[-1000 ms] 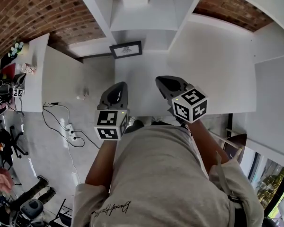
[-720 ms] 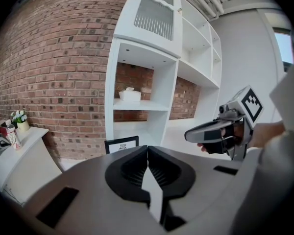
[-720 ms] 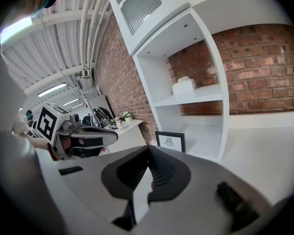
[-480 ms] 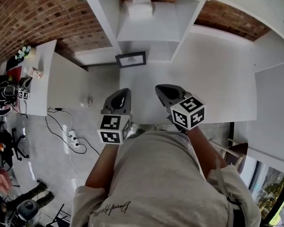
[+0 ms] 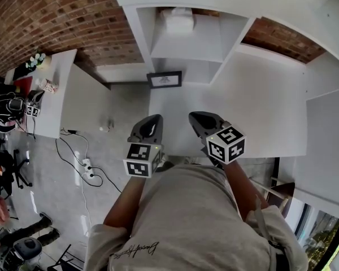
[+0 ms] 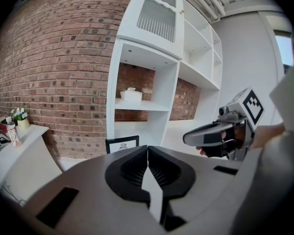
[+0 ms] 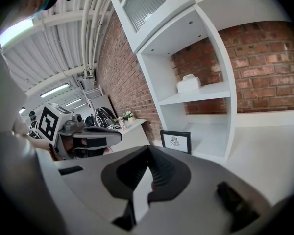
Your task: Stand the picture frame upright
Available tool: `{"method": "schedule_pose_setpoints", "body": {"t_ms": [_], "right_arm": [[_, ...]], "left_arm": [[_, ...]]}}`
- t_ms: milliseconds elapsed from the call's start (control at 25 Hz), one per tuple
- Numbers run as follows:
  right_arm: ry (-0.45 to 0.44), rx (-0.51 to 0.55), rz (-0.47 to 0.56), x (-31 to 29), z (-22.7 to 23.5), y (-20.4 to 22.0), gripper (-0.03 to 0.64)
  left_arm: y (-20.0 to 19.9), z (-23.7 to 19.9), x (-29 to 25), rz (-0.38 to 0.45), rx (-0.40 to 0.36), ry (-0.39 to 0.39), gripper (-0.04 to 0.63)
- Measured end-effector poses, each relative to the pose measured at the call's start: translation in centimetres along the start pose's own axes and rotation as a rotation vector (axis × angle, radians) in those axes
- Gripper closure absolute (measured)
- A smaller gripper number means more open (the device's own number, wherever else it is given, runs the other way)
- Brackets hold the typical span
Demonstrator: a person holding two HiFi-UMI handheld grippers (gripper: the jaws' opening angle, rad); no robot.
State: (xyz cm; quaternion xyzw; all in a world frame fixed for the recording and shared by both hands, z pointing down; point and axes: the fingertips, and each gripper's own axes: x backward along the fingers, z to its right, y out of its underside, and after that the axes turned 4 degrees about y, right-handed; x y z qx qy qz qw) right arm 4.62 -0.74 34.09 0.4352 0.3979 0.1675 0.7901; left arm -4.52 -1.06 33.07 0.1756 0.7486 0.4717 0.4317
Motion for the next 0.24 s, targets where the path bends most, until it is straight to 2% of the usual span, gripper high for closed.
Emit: {"method": "schedule_pose_setpoints", "body": {"t_ms": [240], "right_arm": [[0.013,-0.001,-0.002,0.65,0.48,0.12,0.589]], "left_arm": [[0.51,0.13,0.36,-0.004,0.015,-0.003,0.578]]}}
